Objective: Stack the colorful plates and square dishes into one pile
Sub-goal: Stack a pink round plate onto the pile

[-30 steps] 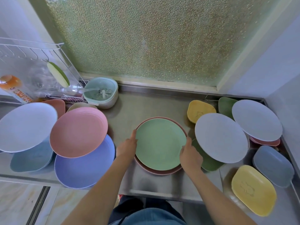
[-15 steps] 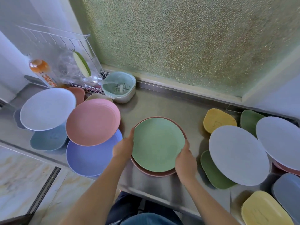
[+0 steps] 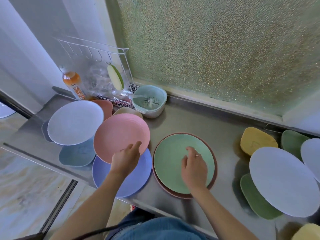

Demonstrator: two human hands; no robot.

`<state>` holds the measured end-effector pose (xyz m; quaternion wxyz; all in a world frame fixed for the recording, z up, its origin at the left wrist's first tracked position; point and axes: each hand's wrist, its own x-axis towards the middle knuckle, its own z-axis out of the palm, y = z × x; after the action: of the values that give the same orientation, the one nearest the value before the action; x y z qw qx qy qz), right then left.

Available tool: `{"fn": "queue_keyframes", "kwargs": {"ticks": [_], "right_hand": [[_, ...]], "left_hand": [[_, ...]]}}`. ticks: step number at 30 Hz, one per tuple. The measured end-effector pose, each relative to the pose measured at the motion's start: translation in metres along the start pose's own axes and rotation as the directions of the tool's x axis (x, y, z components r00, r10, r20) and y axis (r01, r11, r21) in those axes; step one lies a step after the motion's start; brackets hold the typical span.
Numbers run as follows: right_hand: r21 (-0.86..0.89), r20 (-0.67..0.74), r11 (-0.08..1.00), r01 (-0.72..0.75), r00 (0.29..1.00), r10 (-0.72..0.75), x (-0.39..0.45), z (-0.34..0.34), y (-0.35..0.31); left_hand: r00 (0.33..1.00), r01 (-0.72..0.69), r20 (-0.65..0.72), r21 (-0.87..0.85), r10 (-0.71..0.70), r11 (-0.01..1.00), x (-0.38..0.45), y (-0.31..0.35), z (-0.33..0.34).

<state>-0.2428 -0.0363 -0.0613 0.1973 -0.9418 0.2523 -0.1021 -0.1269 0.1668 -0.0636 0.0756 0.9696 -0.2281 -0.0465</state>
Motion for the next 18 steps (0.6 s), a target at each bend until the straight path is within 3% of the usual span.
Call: {"fn": "queue_keyframes", "kwargs": {"ticks": [3,8,11,15,18], "right_hand": [[0.077,0.101,0.996,0.045,0.993,-0.052,0.017,0.018,-0.047],[0.111,0.258,0.993,-0.037,0.966,0.007,0.034,0.057,-0.106],[0.123,0.274,0.983,-0.137,0.957,0.099,0.037,0.078,-0.127],[0.207,0.214,0.940,-0.272,0.950,0.227,0.031,0.093,-0.142],[0.305,0.181,0.895,-0.325,0.943,0.281,0.028,0.095,-0.148]], "left_hand": [[0.998,0.021,-0.062,-0.052,-0.024,0.998,0.008,-0.022,-0.009],[0.927,0.358,-0.069,-0.136,-0.369,0.924,0.026,-0.078,-0.019],[0.879,0.474,-0.013,-0.103,-0.477,0.875,0.028,-0.106,-0.019],[0.874,0.479,0.160,-0.127,-0.459,0.869,0.032,-0.126,-0.012],[0.921,0.373,0.147,-0.055,-0.362,0.926,0.034,-0.133,-0.004]]}}
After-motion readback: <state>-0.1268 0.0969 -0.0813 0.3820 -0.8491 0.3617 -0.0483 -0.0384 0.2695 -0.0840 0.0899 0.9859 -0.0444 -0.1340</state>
